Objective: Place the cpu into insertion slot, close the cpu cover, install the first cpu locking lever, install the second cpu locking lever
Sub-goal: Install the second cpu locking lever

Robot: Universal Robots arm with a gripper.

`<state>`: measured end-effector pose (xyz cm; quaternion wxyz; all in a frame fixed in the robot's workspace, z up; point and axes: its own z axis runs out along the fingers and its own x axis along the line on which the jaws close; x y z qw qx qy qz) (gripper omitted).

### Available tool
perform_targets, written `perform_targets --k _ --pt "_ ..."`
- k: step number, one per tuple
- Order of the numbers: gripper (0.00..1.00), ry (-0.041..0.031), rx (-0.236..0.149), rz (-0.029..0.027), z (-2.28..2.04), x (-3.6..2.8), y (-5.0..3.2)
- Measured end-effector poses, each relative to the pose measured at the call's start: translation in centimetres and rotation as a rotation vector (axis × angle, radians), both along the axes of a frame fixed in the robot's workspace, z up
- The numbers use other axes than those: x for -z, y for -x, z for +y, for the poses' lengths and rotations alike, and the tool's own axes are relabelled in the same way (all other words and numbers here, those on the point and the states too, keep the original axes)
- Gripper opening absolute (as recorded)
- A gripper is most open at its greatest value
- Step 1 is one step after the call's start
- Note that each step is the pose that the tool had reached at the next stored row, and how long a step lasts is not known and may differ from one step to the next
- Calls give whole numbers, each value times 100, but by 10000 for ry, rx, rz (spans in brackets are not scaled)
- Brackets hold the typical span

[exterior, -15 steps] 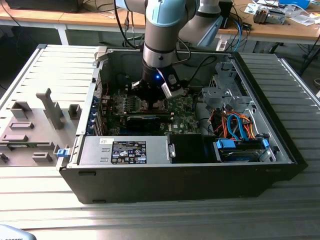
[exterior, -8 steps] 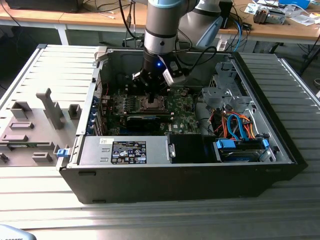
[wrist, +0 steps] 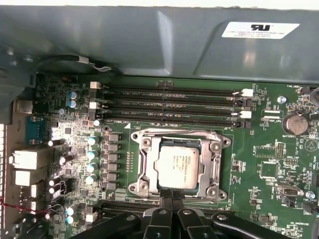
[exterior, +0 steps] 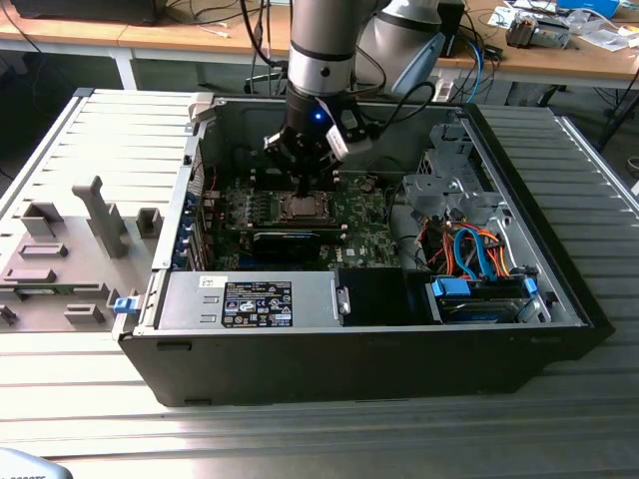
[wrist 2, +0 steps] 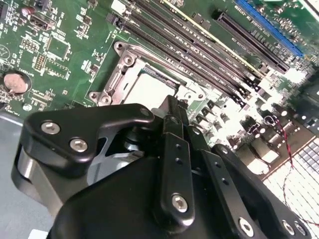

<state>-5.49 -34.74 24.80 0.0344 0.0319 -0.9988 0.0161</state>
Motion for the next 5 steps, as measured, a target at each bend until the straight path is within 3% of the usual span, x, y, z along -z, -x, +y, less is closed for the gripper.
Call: perform_targets --k 5 --pt "11 10 0 1 0 -3 0"
